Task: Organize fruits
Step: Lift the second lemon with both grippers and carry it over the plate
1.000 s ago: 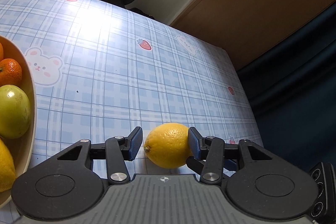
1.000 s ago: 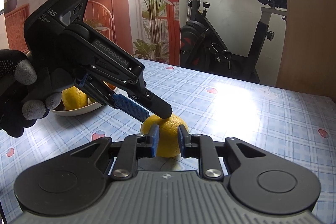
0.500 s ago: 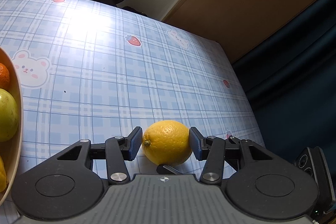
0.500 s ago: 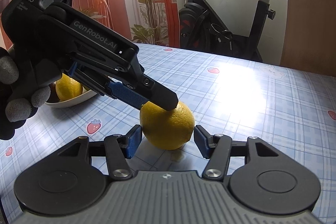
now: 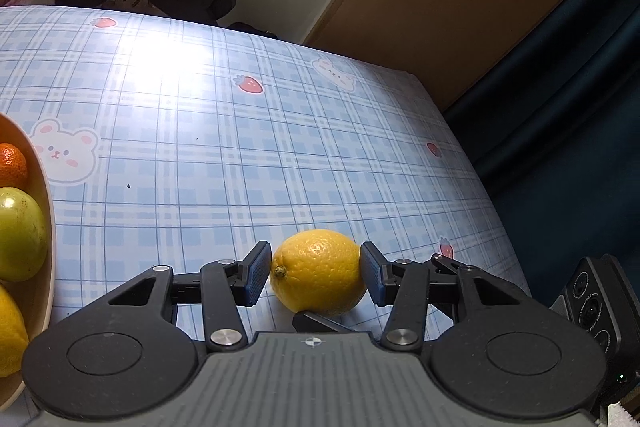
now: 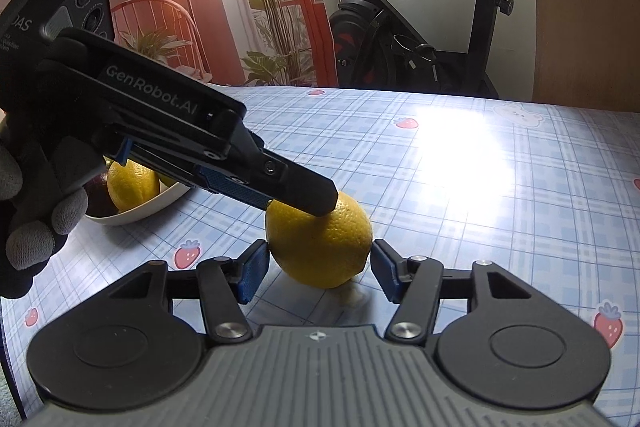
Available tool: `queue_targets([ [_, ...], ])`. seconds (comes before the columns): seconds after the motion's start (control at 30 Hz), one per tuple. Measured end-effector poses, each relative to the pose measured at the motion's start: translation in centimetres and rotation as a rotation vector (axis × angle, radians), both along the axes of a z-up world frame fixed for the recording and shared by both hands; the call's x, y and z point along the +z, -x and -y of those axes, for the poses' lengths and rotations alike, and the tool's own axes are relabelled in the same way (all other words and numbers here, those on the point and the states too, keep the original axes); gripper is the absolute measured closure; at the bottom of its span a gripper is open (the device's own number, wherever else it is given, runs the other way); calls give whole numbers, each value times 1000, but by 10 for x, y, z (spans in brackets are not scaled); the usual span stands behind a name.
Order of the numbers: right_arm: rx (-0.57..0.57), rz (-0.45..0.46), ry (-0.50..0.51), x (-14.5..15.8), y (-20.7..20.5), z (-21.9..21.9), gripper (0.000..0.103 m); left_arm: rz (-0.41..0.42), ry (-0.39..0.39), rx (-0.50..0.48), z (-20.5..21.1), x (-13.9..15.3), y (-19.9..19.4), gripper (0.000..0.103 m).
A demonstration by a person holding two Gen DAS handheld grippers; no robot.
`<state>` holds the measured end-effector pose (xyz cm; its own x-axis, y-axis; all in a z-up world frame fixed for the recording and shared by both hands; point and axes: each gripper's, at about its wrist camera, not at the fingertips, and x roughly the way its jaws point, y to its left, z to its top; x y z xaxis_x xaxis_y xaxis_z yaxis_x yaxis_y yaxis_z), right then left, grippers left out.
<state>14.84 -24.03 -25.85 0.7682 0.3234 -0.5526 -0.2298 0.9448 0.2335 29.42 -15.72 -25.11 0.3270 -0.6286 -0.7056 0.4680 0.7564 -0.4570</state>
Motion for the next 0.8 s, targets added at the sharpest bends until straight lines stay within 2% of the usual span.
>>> queue_targets([
  [0.17, 4, 12, -29, 9, 0, -8, 44, 22, 6, 28, -14, 12, 8, 52],
  [0.33, 36, 36, -14, 27, -6, -27, 44, 42, 28, 70, -40, 29, 10, 52],
  [0.5, 94, 67, 15, 41, -19, -57, 44, 66, 48, 125, -75, 45, 11, 52],
  [0.8, 218, 109, 48, 59, -61, -110, 44, 117, 36, 233, -137, 71, -2, 52],
])
